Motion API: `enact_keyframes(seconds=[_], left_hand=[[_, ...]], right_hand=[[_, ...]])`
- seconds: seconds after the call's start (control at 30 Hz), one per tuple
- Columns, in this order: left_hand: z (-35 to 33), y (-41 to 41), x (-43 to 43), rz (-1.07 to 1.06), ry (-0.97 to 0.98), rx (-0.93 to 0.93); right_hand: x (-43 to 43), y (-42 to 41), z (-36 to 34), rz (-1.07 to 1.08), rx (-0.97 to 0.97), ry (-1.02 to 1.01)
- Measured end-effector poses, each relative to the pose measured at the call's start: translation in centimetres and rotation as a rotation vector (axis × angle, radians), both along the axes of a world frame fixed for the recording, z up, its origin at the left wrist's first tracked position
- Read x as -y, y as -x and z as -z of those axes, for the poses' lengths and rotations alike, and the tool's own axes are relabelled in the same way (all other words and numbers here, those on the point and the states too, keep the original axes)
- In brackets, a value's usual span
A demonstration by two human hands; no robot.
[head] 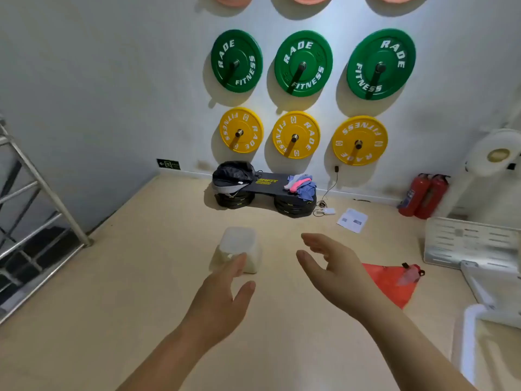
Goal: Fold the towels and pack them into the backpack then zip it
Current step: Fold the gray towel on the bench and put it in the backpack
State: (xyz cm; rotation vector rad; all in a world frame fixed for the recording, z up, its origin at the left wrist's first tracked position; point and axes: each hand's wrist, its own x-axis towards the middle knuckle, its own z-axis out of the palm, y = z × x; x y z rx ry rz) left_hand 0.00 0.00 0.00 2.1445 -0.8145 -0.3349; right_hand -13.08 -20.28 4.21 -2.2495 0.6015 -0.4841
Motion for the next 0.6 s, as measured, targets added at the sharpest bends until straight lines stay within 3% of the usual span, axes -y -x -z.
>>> enact_keyframes(seconds=[0.3, 0.6], left_hand=[[0.1, -22.5, 5.3, -0.192, -0.037, 0.023], [5.2, -50.6, 19.6, -0.097, -0.067, -0.024]], right_hand=[[8.2, -27.6, 2.3, -0.184, -0.083, -0.112], [21.4, -50.9, 5.8, -0.124, -0.145, -0.206]])
